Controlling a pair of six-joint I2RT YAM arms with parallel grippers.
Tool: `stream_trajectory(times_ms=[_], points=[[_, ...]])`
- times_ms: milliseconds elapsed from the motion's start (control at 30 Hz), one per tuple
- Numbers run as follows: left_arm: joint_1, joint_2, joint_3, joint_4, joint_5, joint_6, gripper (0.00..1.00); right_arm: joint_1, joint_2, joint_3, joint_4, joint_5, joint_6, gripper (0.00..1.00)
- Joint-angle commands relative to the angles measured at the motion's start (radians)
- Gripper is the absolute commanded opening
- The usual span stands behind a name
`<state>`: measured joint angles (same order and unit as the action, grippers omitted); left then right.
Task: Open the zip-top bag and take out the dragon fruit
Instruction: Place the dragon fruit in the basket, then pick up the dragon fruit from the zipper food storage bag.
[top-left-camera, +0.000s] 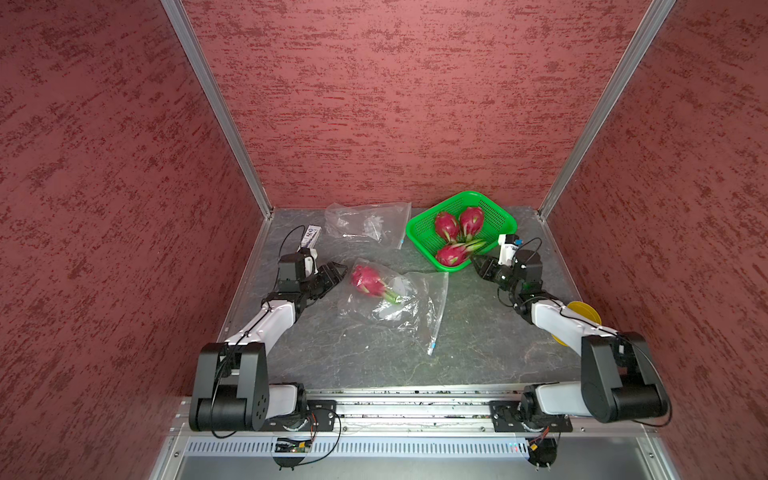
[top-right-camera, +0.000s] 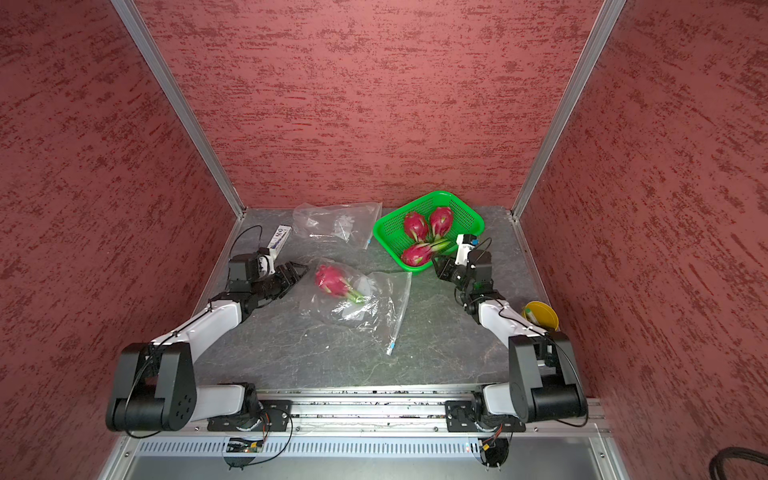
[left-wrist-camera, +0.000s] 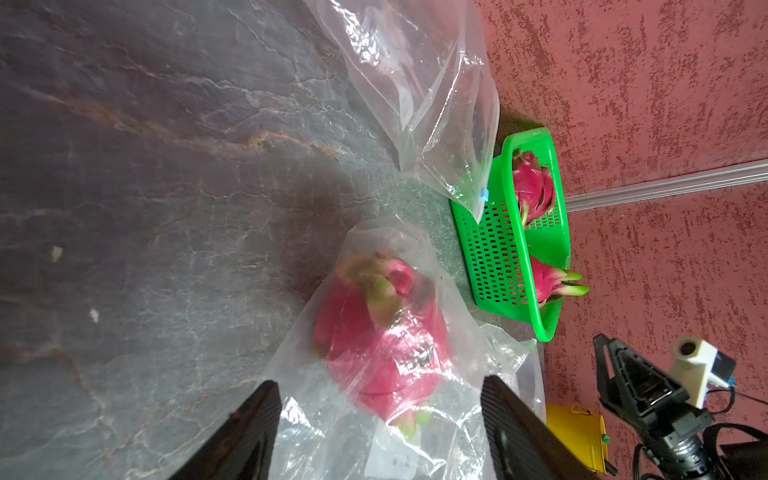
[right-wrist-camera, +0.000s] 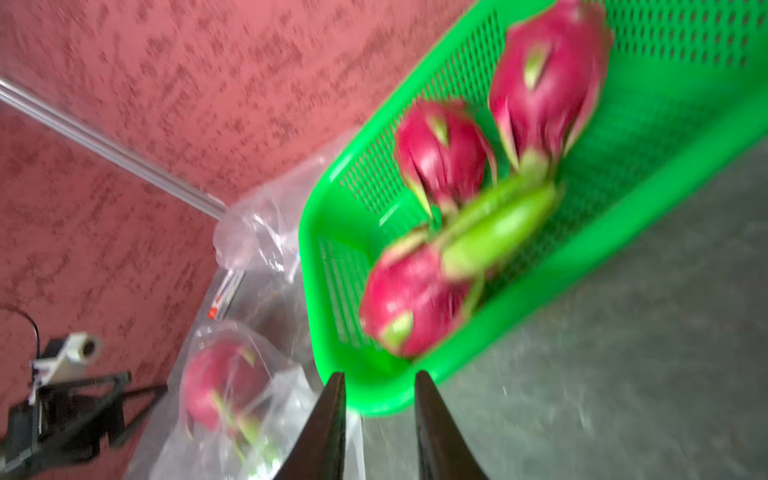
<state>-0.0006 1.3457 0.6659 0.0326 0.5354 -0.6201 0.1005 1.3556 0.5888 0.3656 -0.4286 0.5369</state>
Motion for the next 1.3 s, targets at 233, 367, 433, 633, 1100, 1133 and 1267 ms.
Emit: stream_trajectory(times_ms=[233, 367, 433, 633, 1100, 1133, 1267], points=[[-0.100, 0.122, 0.053, 0.103, -0.008, -0.007, 0.78, 0.179, -0.045, -0.219, 0.199, -0.104, 0.219, 0.01], [-0.103, 0.170, 0.050, 0.120, -0.014, -0.009, 0.78, 0.241, 0.041, -0.253, 0.345, -0.105, 0.287, 0.00], [-0.104, 0.196, 0.046, 0.131, -0.011, -0.014, 0.77, 0.275, 0.106, -0.242, 0.409, -0.117, 0.310, 0.00], [-0.104, 0.244, 0.023, 0.178, 0.011, -0.044, 0.77, 0.349, 0.267, -0.213, 0.670, -0.183, 0.418, 0.00], [-0.105, 0.268, 0.006, 0.191, 0.022, -0.047, 0.77, 0.449, 0.462, -0.029, 0.749, -0.163, 0.416, 0.14], [-0.104, 0.270, 0.005, 0.191, 0.023, -0.047, 0.77, 0.452, 0.478, -0.015, 0.748, -0.163, 0.415, 0.16], [-0.104, 0.270, -0.003, 0.194, 0.023, -0.047, 0.77, 0.464, 0.529, 0.032, 0.729, -0.153, 0.411, 0.28]])
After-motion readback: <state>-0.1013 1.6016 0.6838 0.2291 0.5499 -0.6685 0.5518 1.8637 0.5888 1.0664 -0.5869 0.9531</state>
